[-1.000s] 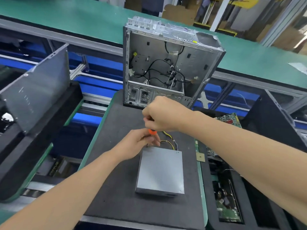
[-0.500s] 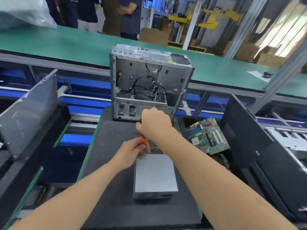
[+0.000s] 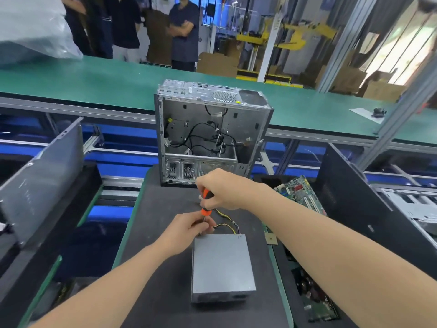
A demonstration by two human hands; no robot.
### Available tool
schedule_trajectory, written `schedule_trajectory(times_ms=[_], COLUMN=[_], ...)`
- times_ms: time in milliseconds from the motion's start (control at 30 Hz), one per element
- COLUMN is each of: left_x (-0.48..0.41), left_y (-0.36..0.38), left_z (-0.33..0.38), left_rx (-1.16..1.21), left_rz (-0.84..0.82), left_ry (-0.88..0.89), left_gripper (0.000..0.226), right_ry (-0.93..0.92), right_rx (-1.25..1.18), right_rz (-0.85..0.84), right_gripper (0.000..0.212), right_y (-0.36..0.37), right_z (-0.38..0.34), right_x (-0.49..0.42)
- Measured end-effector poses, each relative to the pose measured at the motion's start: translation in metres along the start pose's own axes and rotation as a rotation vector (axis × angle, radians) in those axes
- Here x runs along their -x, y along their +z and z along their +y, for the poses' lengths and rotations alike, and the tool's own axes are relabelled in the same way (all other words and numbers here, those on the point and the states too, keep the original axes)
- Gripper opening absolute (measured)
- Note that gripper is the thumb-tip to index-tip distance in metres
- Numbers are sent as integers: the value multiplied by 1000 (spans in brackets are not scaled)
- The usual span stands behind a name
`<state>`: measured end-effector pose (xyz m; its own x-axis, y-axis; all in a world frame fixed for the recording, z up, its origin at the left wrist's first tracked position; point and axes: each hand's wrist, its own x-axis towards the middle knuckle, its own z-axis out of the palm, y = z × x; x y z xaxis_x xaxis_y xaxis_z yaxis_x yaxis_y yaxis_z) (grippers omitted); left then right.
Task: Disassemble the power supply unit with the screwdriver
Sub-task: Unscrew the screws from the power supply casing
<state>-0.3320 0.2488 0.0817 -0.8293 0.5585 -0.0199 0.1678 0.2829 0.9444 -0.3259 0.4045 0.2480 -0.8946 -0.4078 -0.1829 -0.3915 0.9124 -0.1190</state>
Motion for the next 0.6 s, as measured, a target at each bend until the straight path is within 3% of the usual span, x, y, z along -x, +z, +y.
schedule_trajectory(times_ms=[133,300,400,500,600], left_x=[1,2,2,4,4], left_y=[-2,0,2,5,6], left_z=[8,9,7,5,2], left_rx=[-43,-114,-135,-117,-109], left_rz=[37,69,93,107,104], left_ry=[39,45,31,44,60], left_gripper=[30,33,32,32,29], right_ry=[-154,-180,-70,103,198], right_rx=[33,19,31,198,91], right_rz=[-94,-63,69,231,169], right_gripper=[19,19,35,56,53], right_y=[-10,-6,-1,9,16], right_z=[3,2,0,-6,-9], right_x=[-6,-6,-2,-2,-8])
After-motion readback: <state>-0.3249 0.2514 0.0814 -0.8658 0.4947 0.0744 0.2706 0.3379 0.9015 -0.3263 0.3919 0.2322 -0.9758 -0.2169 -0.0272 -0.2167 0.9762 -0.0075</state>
